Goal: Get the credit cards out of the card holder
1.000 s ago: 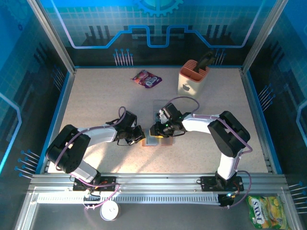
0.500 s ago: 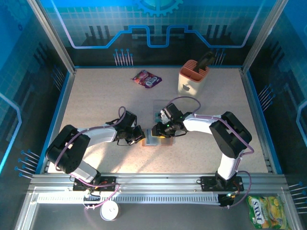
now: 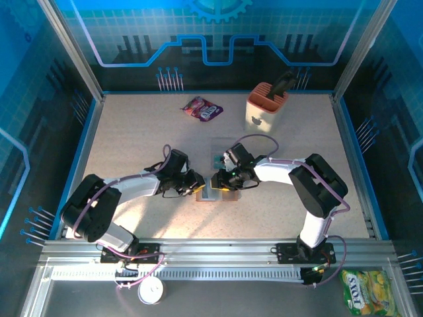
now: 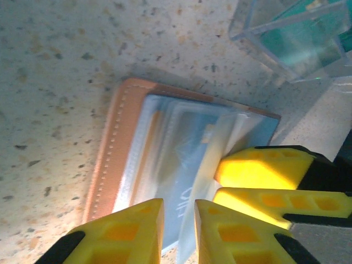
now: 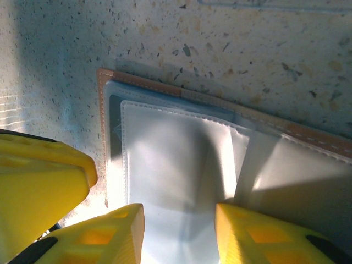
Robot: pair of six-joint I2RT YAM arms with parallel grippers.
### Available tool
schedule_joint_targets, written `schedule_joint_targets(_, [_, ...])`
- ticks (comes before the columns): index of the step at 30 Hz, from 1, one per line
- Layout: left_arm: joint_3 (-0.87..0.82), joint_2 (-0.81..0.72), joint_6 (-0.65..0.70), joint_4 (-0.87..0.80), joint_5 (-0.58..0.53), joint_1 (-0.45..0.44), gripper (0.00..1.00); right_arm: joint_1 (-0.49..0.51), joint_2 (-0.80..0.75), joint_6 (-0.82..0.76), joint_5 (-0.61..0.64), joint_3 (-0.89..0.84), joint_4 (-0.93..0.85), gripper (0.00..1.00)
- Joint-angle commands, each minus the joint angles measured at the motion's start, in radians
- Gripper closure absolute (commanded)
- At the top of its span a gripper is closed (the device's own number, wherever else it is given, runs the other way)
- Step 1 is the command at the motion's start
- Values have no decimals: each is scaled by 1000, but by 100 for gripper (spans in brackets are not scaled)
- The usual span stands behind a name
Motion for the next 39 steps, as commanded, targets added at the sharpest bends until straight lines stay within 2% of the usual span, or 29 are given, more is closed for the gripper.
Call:
schedule_joint_targets(1, [28,19,-34,42,46,-1,76,-17,-9,15,-12,-23,7,60])
schedule_joint_targets(10, [34,84,-64,108,71,-21,73,-23,-5,19,-25,-26,20,60])
schedule_joint_targets(23, [40,116,-82,152,82,-32,81,-24,-19,25,-33,-26,22,60])
schedule_joint_targets(39, [124,139,-84,123,87,-67,82,-63,-198,-15,19,-39,-85,59])
